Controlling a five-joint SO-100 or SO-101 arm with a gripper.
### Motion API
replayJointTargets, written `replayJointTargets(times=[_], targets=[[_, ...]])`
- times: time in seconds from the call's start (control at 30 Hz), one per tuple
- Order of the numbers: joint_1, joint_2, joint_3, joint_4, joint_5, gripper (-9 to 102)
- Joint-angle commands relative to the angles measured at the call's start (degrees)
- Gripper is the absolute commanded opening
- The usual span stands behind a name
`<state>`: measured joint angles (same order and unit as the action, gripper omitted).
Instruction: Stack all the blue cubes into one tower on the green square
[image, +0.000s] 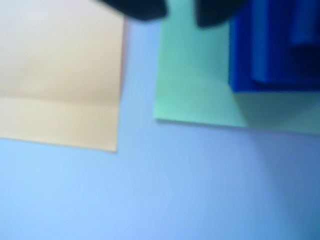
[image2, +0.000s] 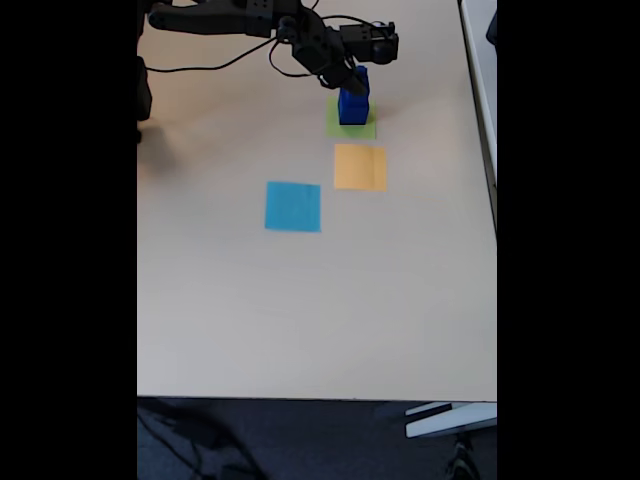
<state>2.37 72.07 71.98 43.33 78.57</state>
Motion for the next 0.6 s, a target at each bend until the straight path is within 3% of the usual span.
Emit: replayJointTargets(times=[0.0,0.57], targets=[[-0.18,0.70,-4.48,-1.32,-0.26,0],[-0.53,0.09,-4.57,-2.02,0.70,0]])
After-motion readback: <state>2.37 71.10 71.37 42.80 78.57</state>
